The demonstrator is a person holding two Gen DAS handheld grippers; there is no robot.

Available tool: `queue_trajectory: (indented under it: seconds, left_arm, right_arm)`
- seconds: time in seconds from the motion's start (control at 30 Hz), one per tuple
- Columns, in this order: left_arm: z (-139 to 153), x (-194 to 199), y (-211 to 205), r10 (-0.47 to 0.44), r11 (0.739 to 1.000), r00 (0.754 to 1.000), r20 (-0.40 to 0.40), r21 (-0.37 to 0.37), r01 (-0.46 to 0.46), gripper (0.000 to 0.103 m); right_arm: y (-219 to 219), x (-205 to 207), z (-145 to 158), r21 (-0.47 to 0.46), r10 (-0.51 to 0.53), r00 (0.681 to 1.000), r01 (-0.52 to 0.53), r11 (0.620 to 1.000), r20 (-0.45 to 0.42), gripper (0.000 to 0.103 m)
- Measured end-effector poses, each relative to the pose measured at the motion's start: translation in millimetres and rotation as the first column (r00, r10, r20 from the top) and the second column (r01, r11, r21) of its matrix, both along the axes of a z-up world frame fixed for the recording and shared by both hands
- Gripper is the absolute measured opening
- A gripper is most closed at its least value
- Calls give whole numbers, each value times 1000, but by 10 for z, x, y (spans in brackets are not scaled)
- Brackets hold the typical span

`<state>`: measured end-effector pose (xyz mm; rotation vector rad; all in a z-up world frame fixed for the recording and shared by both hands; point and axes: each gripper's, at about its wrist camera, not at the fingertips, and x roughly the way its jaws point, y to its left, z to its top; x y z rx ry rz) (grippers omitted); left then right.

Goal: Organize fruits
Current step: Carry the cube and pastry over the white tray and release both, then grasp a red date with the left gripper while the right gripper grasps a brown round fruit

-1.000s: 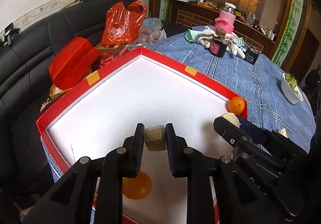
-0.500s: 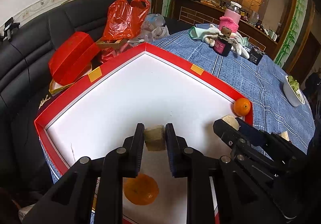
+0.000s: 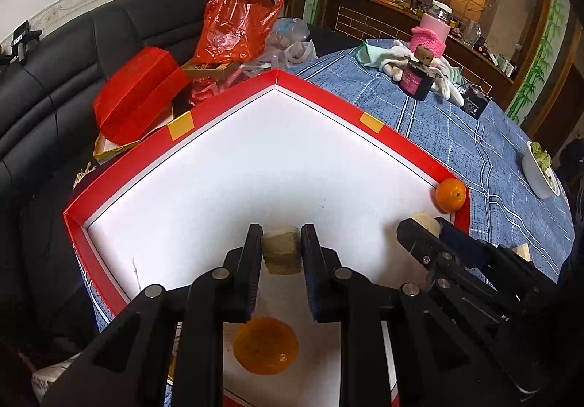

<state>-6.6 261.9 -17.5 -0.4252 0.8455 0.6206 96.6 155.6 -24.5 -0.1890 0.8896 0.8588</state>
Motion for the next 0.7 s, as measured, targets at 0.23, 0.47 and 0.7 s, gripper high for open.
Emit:
queue_trajectory:
  seconds: [0.23,0.47,0.7]
  left_arm:
    - [-18,-13,39,9,999,1000,-14,-31,-9,20]
    - [62,-141,72,67,997,998,1,-24,-67,56]
    - [202,-196,-81,34,999,998,49,-5,-34,60]
  right_arm:
    - [32,-6,2,-12,6,1000,-6,1000,-3,35]
    - [-53,-53,101,5,-13,1000,13,1000,8,52]
    - [-398,-199,303,56,-39,998,36,998,55,58]
